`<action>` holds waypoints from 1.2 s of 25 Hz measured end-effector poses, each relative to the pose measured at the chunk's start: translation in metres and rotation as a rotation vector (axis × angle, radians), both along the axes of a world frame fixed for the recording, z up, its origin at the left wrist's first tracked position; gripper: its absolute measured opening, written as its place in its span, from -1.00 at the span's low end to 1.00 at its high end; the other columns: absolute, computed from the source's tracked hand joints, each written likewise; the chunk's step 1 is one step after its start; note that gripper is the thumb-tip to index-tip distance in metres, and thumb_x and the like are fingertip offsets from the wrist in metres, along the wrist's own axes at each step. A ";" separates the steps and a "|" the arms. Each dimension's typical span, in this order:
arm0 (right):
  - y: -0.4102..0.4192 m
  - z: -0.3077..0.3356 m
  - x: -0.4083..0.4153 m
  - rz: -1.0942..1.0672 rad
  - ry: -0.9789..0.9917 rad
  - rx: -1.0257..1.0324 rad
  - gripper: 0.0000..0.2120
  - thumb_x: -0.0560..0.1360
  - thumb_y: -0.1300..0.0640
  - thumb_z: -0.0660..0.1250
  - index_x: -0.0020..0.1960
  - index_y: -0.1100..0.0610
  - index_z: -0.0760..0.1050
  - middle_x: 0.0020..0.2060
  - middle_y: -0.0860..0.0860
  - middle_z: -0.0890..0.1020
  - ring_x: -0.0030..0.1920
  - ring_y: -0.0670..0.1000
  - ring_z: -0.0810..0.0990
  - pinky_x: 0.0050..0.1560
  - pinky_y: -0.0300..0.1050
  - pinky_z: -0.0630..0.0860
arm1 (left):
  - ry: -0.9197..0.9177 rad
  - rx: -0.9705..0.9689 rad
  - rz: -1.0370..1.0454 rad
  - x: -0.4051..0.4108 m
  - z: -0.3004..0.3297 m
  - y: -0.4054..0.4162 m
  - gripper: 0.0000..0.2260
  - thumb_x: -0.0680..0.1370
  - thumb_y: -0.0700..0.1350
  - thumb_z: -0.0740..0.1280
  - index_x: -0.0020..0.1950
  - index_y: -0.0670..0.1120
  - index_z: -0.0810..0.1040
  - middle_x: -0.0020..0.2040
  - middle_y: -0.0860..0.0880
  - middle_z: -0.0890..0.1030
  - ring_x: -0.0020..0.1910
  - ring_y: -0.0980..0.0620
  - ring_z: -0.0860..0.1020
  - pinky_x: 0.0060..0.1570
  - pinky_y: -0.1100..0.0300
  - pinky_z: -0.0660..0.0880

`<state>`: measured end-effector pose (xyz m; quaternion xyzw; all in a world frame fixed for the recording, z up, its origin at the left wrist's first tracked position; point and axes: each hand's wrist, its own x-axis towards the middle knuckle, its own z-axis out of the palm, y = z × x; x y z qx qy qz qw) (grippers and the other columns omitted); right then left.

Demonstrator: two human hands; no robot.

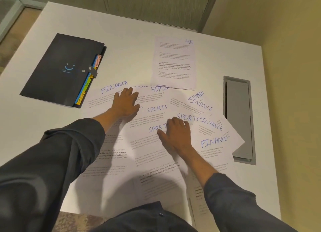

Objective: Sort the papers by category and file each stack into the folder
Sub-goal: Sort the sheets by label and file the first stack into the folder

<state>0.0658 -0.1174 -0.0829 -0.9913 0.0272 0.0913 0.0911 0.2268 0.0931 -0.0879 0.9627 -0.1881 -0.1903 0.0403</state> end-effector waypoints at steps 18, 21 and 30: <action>-0.002 -0.007 0.059 0.198 0.243 -0.037 -0.28 0.59 -0.32 0.01 0.60 0.06 0.00 0.60 0.01 -0.01 0.59 0.10 -0.01 0.51 0.22 -0.04 | -0.034 -0.100 0.076 0.026 0.005 0.002 -0.46 0.47 0.12 0.39 0.36 -0.10 0.41 0.38 -0.09 0.35 0.36 -0.12 0.32 0.31 -0.09 0.21; -0.008 -0.010 0.044 0.191 0.177 -0.023 -0.35 0.59 -0.30 0.05 0.50 0.10 0.24 0.57 0.06 0.16 0.54 0.12 0.15 0.48 0.19 0.05 | -0.035 -0.102 0.087 0.027 0.006 0.000 -0.51 0.49 0.08 0.38 0.34 -0.11 0.43 0.37 -0.11 0.35 0.35 -0.14 0.33 0.31 -0.07 0.21; 0.001 -0.008 0.077 0.143 0.230 -0.007 -0.24 0.57 -0.36 -0.01 0.57 0.12 0.08 0.59 0.05 0.06 0.58 0.09 0.02 0.52 0.23 -0.06 | -0.088 -0.095 0.077 0.021 0.002 -0.002 -0.53 0.52 0.10 0.32 0.34 -0.12 0.41 0.33 -0.12 0.38 0.33 -0.14 0.34 0.25 -0.11 0.24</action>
